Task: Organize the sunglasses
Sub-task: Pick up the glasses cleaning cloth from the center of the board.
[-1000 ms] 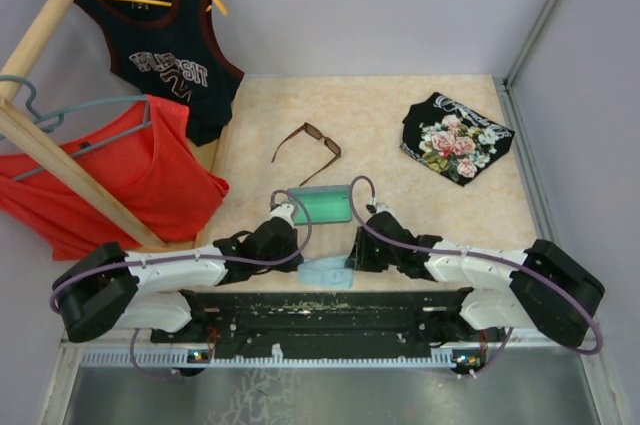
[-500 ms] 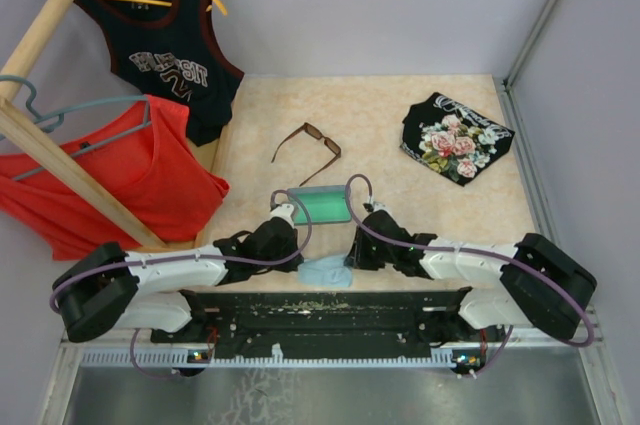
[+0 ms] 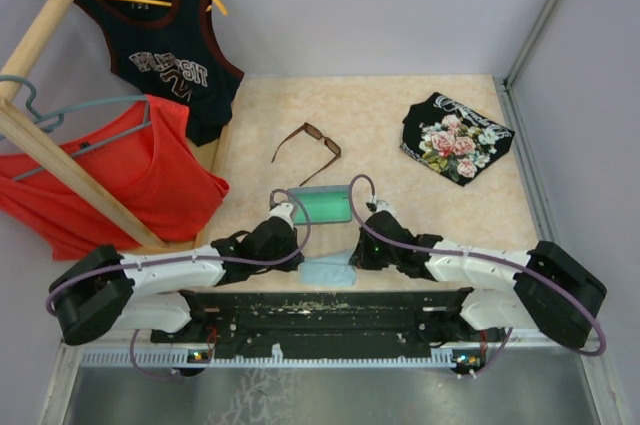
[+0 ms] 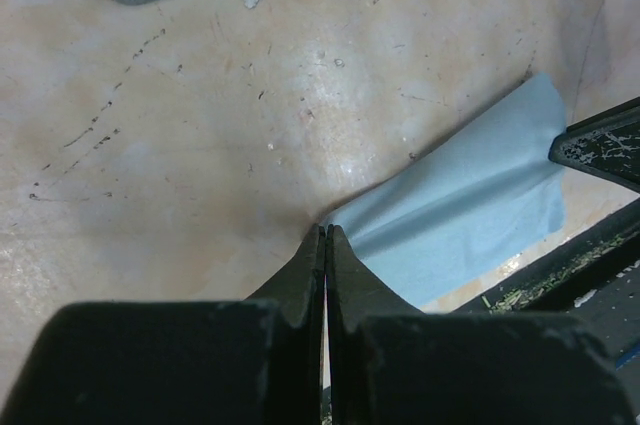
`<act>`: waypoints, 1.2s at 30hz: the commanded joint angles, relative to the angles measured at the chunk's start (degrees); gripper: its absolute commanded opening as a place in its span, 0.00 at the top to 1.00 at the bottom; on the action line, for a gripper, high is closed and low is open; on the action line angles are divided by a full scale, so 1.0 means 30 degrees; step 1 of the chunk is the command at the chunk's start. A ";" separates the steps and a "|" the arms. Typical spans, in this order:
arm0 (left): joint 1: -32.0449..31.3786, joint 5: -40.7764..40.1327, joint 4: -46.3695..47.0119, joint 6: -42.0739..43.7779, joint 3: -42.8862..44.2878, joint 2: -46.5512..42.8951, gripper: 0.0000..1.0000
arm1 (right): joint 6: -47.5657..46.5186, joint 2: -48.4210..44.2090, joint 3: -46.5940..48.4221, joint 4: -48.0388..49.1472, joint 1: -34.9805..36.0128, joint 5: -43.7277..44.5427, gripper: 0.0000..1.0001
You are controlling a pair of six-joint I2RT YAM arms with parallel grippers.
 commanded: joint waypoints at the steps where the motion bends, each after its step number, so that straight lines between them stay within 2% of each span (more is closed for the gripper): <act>1: 0.0108 -0.0057 -0.0380 0.0073 0.0339 -0.0875 1.00 | -0.0557 -0.0786 0.1133 -0.0824 0.0161 0.0692 1.00; 18: 0.0138 -0.1599 -0.0997 -0.0379 0.1002 -0.1683 1.00 | -0.1304 -0.1658 0.2363 -0.1818 0.0213 0.1637 0.96; 36: 0.1167 -0.3325 -0.0837 0.0341 0.2669 0.0117 1.00 | -0.2595 0.1303 0.4368 -0.1354 0.0051 0.3701 0.94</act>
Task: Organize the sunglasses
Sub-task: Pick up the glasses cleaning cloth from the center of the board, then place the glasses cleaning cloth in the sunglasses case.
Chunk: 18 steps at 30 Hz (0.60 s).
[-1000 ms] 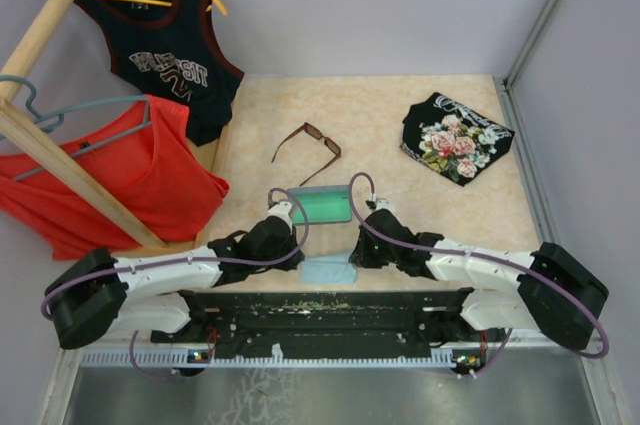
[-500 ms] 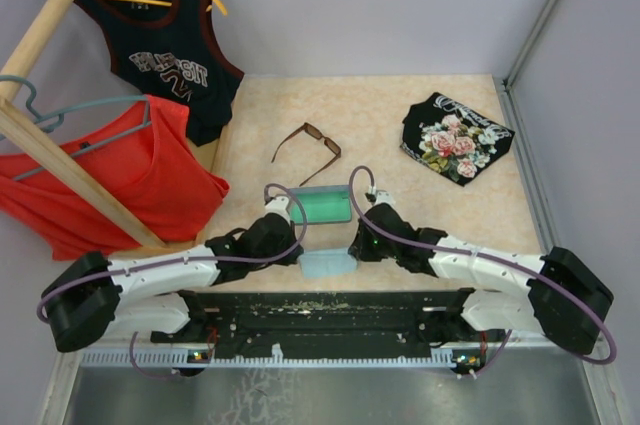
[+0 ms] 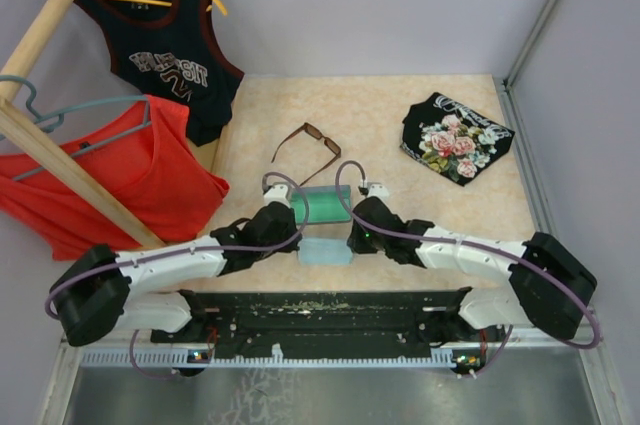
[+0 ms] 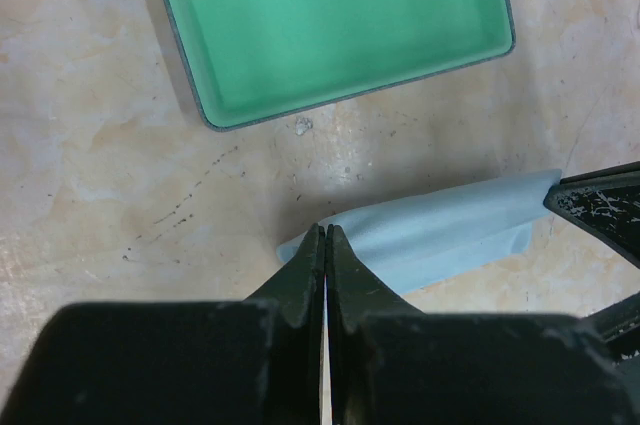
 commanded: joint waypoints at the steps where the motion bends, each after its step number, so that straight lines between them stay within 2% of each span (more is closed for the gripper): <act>1: 0.0366 -0.0736 0.0175 0.0410 0.0762 0.0455 1.00 | -0.0723 0.0501 0.1410 0.0798 -0.0071 0.1071 0.94; 18: 0.1534 -0.1609 0.1377 0.1318 0.2155 0.2219 1.00 | -0.2168 0.3115 0.3531 0.2242 -0.1519 0.0834 0.98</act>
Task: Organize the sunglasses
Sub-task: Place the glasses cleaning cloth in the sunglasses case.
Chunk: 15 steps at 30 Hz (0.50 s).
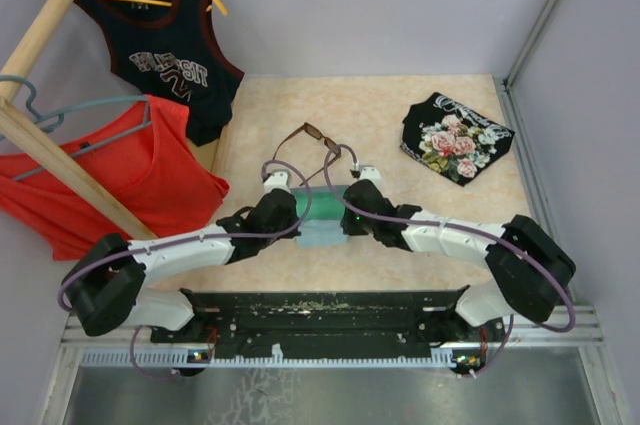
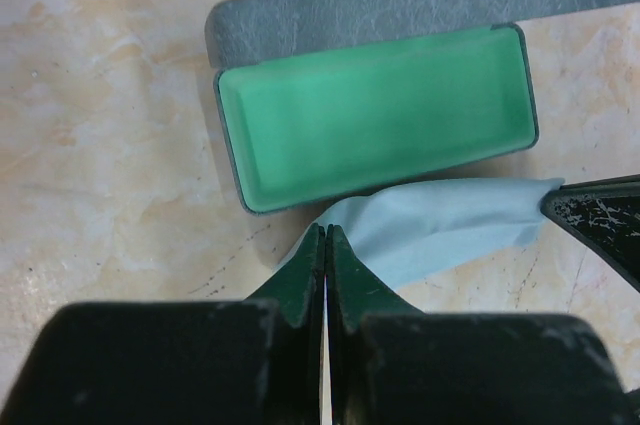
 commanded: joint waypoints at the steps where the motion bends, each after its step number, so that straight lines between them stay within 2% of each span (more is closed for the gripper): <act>1: 0.0302 -0.0736 0.0646 0.0634 0.0934 0.0525 1.00 | -0.0601 0.0430 0.1259 0.0963 -0.0525 0.0190 0.98; 15: 0.1416 -0.0621 0.1392 0.1302 0.1670 0.1743 1.00 | -0.1183 0.1582 0.2096 0.1316 -0.1432 -0.0040 0.99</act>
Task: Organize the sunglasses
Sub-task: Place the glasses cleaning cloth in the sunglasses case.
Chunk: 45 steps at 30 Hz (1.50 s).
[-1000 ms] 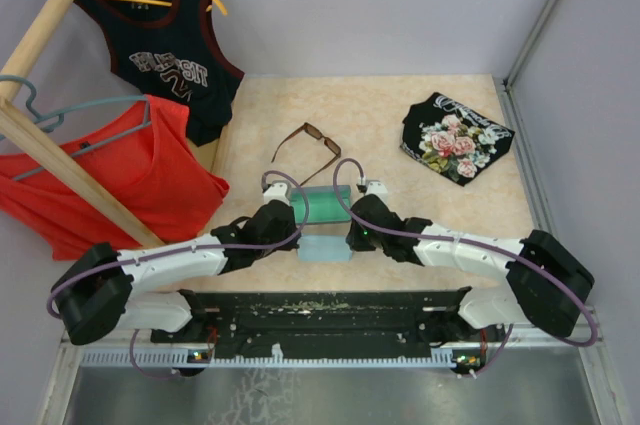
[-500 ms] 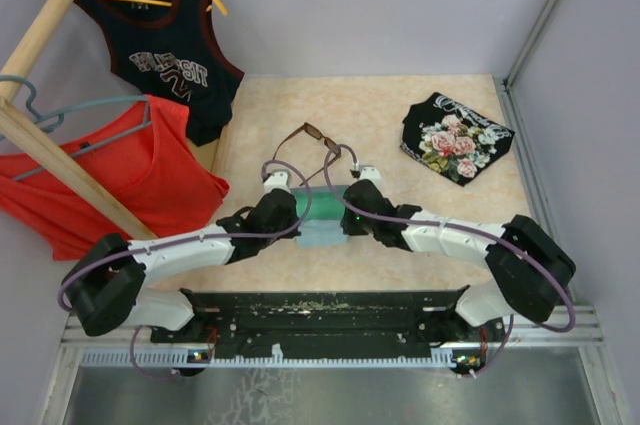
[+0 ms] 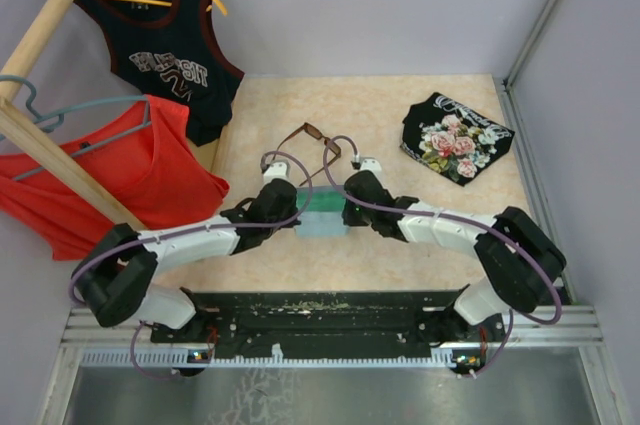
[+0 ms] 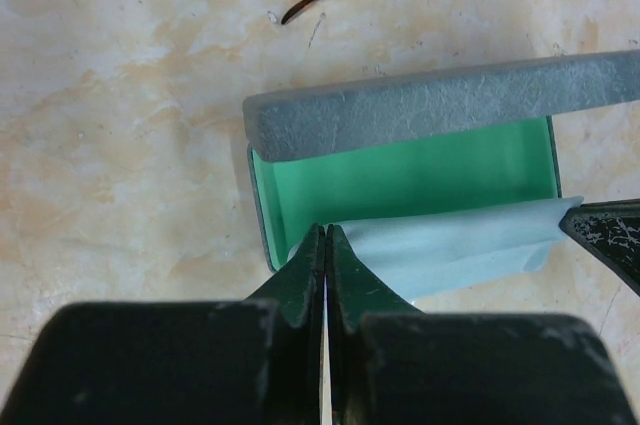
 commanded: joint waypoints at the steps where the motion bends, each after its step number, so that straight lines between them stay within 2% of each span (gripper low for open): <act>1: 0.0379 0.0035 0.0778 0.0511 0.0646 0.0365 1.00 | -0.0454 0.0339 0.1203 0.0920 -0.0231 0.0118 0.99; 45: 0.1765 0.0638 0.2004 0.0522 0.1715 0.2650 1.00 | -0.1224 0.2240 0.2869 0.1063 -0.0876 0.0800 1.00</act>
